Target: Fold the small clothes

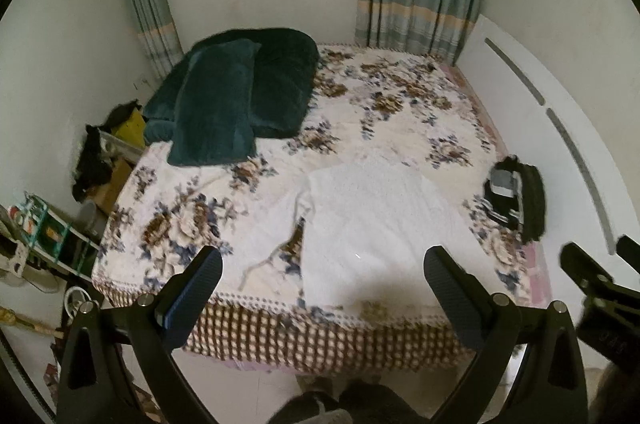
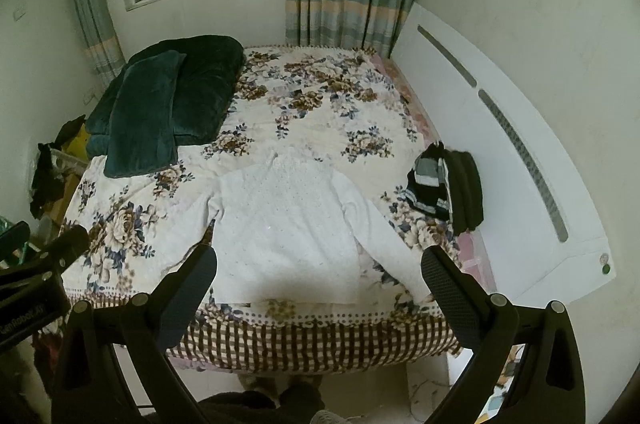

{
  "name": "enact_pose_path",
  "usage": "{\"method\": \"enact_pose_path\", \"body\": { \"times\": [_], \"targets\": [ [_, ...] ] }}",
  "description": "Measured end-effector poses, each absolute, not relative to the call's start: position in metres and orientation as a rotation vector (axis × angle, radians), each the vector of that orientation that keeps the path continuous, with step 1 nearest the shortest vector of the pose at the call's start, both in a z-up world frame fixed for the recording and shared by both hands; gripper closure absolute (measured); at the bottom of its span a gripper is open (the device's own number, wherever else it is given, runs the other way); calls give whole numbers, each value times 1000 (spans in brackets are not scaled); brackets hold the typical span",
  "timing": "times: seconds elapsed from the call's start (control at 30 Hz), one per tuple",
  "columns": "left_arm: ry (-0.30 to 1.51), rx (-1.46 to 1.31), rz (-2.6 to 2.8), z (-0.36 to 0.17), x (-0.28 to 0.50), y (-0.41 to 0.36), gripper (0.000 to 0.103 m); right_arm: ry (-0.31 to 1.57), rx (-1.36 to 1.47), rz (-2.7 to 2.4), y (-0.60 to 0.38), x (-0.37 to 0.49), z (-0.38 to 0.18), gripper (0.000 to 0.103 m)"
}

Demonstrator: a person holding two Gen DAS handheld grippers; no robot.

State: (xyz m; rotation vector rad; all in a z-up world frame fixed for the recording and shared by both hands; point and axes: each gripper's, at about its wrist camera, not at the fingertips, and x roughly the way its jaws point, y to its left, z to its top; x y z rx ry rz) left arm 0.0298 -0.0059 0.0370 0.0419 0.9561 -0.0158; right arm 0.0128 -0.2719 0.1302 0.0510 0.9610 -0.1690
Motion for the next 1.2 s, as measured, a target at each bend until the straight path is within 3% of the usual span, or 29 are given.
{"method": "enact_pose_path", "body": {
  "times": [0.17,0.37,0.4,0.47,0.53,0.7,0.87,1.2],
  "targets": [
    [893,99,12,0,65,-6,0,1008,246,-227,-316,41,74,0],
    [937,140,29,-89,123,-25,0,1070,416,-430,-409,49,-32,2],
    [954,145,36,-104,122,-27,0,1088,467,-463,-434,48,-58,6],
    [992,145,51,-135,131,-34,0,1123,542,-498,-470,49,-99,27],
    [1027,154,72,-167,137,-44,0,1170,645,-541,-515,53,-153,36],
    [1114,222,132,-250,157,-70,0,1251,916,-668,-628,45,-301,36],
    [1210,222,196,-340,168,-70,0,1394,1001,-635,-661,54,-431,36],
    [1493,111,282,-513,157,3,0,1563,903,-352,-575,109,-552,36]
  ]
}}
